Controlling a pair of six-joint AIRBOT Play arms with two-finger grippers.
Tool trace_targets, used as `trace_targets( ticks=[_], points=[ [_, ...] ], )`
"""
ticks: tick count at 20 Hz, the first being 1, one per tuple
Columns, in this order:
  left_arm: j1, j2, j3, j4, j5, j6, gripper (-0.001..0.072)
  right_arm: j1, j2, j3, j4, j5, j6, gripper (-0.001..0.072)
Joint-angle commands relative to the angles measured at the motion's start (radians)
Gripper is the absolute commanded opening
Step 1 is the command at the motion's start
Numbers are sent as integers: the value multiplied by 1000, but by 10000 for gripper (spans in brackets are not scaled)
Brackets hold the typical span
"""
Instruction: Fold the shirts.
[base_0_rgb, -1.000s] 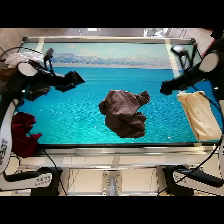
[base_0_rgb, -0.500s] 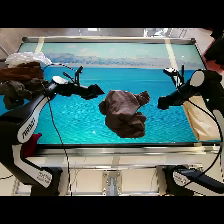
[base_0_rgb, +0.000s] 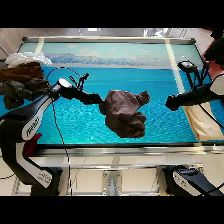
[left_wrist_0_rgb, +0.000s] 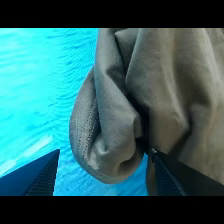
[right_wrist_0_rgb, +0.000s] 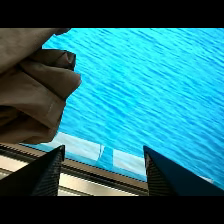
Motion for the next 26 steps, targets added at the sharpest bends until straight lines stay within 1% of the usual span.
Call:
trace_targets(
  ticks=[1, 3, 4, 5, 6, 7, 9, 10, 12, 13, 14, 15, 16, 18, 19, 22, 25, 26],
  points=[
    [-30, -2, 1, 9, -2, 13, 611, 0, 18, 0, 2, 2, 19, 554],
    [-45, -15, 1, 10, -2, 14, 599, 0, 18, 0, 13, 0, 19, 554],
    [-49, -26, 1, 6, -3, 12, 571, 0, 18, 0, 17, -2, 19, 554],
    [-53, -37, 1, -1, -3, 11, 402, 0, 18, 0, 21, -4, 19, 554],
    [-56, -42, 1, -19, 0, 11, 167, 0, 18, -1, 29, -15, 19, 554],
    [-57, -42, 1, -44, 7, 12, 7, 0, 18, -8, 46, -39, 18, 554],
    [-57, -42, 6, -110, 9, 52, 13, 0, 15, -62, 51, -140, 18, 554],
    [-56, -42, 12, -134, 9, 55, 13, 0, 7, -113, 50, -215, 21, 554],
    [-50, -40, 22, -156, 8, 53, 13, -1, -38, -223, 51, -340, 84, 553],
    [-49, -37, 25, -156, 6, 53, 13, -7, -77, -274, 61, -378, 101, 554],
    [-45, -33, 25, -155, 4, 53, 13, -21, -121, -312, 103, -403, 99, 553],
    [-42, -30, 25, -154, 4, 53, 13, -40, -173, -337, 158, -418, 83, 553],
    [-37, -28, 26, -156, 4, 53, 13, -58, -224, -344, 218, -420, 37, 553],
    [-27, -27, 26, -156, 4, 52, 13, -81, -321, -341, 395, -420, -105, 553],
    [-23, -27, 26, -158, 4, 52, 13, -80, -354, -341, 448, -428, -154, 553],
    [-20, -27, 26, -159, 4, 51, 13, -77, -441, -341, 508, -447, -206, 553],
    [-20, -27, 26, -159, 4, 51, 13, -77, -462, -341, 558, -450, -280, 553],
    [-20, -27, 26, -159, 5, 51, 13, -77, -462, -341, 558, -455, -281, 553]
  ],
)
